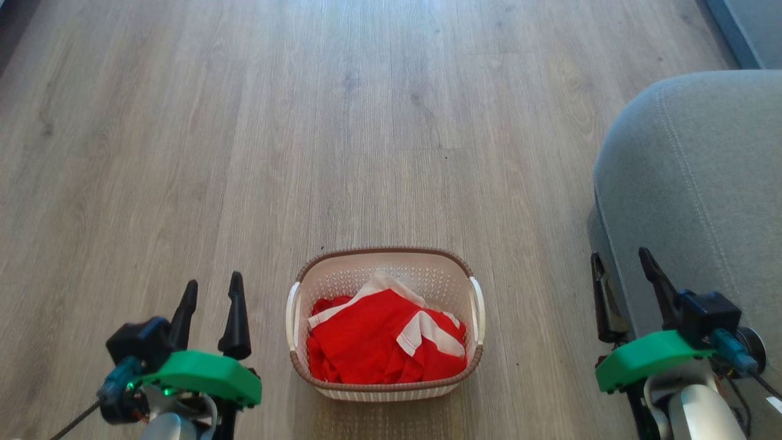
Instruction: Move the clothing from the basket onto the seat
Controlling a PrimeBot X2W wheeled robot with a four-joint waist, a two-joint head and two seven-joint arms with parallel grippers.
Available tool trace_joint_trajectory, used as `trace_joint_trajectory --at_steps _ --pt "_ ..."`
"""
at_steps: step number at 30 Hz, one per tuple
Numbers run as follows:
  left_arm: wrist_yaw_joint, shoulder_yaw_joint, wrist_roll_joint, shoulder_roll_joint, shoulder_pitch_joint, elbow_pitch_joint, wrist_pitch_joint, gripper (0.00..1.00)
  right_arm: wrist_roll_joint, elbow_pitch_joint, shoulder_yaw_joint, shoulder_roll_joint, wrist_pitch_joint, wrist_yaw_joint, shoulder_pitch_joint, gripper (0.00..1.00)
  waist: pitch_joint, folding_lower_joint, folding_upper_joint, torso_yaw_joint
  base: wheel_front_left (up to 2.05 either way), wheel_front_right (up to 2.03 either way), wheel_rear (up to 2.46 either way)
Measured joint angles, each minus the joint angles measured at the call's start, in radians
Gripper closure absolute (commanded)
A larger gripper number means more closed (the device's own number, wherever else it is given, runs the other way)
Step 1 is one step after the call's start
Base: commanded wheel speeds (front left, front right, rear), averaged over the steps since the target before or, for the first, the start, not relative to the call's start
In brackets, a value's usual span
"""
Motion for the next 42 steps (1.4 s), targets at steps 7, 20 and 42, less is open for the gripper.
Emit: trace_joint_trajectory --at_steps 7,20,42 --pt "0.005 -0.009 0.063 0.0 0.0 -0.01 -0.014 0.0 -0.034 -0.003 0.002 0.0 -0.025 0.0 0.0 0.0 0.003 0.0 0.0 0.0 0.0 0.0 0.0" --pt "0.008 -0.016 0.084 0.001 -0.001 -0.016 -0.019 0.0 -0.002 0.03 0.025 0.0 -0.03 0.0 0.0 0.0 0.015 0.0 0.0 -0.002 0.0 0.0 0.0" --pt "0.009 -0.02 0.084 0.001 -0.03 -0.027 -0.019 0.0 0.003 0.029 0.025 -0.001 -0.03 0.0 -0.007 0.0 0.067 0.0 0.0 -0.016 0.0 0.0 0.0"
